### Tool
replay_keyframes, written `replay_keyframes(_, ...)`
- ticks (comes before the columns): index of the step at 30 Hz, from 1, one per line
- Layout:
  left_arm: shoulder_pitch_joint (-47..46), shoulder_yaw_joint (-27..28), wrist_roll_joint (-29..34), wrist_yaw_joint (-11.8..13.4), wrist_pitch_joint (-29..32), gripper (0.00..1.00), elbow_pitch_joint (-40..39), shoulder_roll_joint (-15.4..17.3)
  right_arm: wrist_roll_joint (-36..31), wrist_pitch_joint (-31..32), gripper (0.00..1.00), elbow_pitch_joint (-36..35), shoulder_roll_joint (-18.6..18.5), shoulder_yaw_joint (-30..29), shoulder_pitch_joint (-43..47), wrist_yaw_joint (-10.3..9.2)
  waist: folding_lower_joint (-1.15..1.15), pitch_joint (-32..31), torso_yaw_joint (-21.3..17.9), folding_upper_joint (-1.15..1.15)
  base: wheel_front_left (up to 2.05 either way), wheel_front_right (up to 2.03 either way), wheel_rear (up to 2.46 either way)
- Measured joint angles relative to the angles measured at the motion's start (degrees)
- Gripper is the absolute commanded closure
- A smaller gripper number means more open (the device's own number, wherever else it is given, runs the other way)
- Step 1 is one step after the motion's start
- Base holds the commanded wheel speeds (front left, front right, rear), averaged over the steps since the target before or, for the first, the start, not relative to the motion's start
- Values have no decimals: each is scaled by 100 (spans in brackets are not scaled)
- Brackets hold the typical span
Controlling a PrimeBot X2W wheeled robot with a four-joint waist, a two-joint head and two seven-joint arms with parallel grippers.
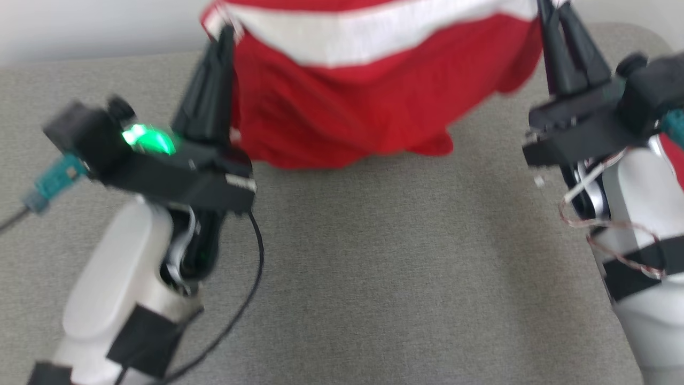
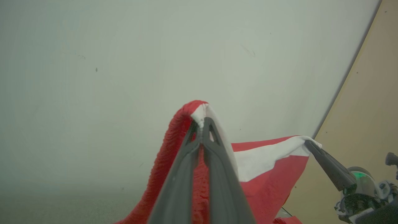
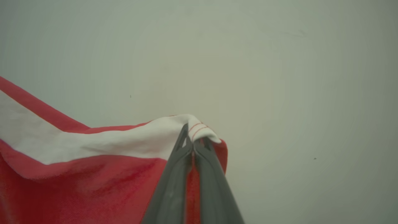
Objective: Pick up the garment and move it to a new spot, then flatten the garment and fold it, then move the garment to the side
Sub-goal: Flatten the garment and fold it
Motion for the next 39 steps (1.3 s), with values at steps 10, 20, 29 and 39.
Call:
replay_keyframes(10, 1580, -201, -266, 0, 0, 100, -469, 69, 101, 689, 100, -1278, -472, -491, 1965, 0, -1, -359, 207, 0, 0, 0, 0)
replay_keyframes(20, 3004, -502, -670, 0, 0, 100, -792, 191, 378, 1784, 100, -2653, -296, -1103, 3985, 0, -2, -706, 323, -1, 0, 0, 0)
replay_keyframes(29, 3663, -1107, -1542, 0, 522, 100, -943, 804, 1725, 2886, 100, -3132, -180, -1039, 5035, 0, -1, -855, 323, -1, 0, 0, 0)
replay_keyframes(39, 4021, -1239, -2117, 0, 898, 100, -1010, 1276, 2611, 4318, 100, -3298, -181, -1329, 5718, 0, -1, -918, 325, -1, 0, 0, 0)
